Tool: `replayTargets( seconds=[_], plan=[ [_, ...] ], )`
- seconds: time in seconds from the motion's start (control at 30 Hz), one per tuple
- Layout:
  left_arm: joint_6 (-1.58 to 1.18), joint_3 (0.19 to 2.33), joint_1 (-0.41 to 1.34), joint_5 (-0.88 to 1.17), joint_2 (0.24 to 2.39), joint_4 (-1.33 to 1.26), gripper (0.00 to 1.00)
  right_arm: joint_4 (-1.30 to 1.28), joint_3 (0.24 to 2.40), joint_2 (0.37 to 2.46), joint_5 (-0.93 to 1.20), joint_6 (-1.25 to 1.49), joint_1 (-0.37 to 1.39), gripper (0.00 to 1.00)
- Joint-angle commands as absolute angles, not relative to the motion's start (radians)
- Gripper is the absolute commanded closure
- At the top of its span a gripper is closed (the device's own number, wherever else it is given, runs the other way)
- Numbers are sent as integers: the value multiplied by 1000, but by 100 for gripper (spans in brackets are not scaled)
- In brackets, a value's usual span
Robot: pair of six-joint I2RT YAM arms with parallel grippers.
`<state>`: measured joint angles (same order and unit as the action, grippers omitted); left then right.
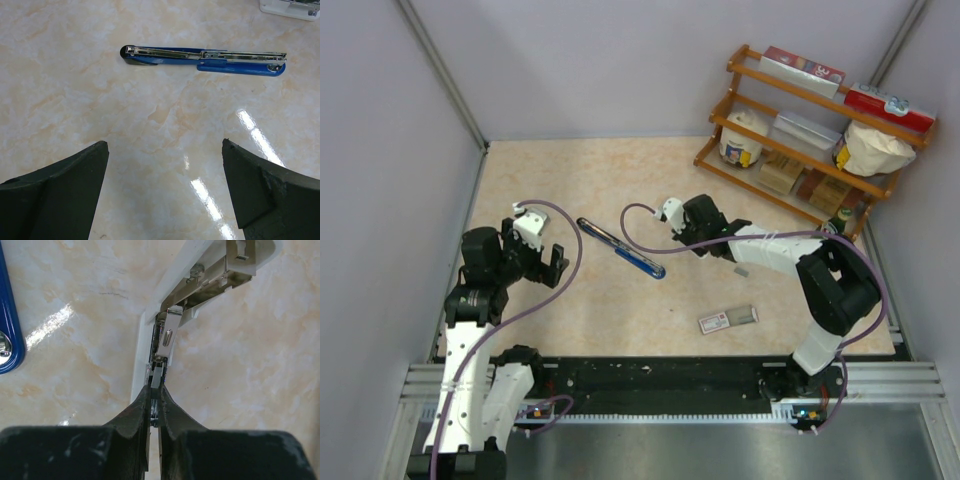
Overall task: Load the staples into the stapler
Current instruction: Pick up the stapler.
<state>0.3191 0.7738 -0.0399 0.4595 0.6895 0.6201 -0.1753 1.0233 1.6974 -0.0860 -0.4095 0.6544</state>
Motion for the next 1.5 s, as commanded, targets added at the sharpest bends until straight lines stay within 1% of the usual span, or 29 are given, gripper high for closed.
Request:
replayTargets(
  seconds=[0.0, 0.23, 0.43, 0.63, 0.83, 1.13, 1.33, 1.47],
  plan=[
    [318, 764, -49, 479, 684, 568, 1, -137, 1040, 1658, -100, -417, 672, 97],
    [319, 765, -51, 479, 683, 569, 1, -133, 1042, 1623, -97, -399, 664, 98],
    [319, 764, -49, 479, 684, 569, 1, -166, 1051, 1566, -5, -336, 591, 98],
    [321, 764, -51, 479, 684, 571, 1, -248, 1065, 1562, 237, -242, 408, 98],
    [319, 764, -51, 480, 684, 571, 1, -336, 1094, 1634, 420, -189, 273, 98],
    [321, 761, -51, 480, 675, 572, 1, -414, 1141, 1775, 497, -164, 207, 98],
    [321, 759, -52, 479, 673, 572, 1, -437, 1150, 1806, 500, -158, 183, 97],
    [321, 761, -55, 480, 675, 572, 1, -442, 1155, 1810, 494, -156, 176, 93]
  ],
)
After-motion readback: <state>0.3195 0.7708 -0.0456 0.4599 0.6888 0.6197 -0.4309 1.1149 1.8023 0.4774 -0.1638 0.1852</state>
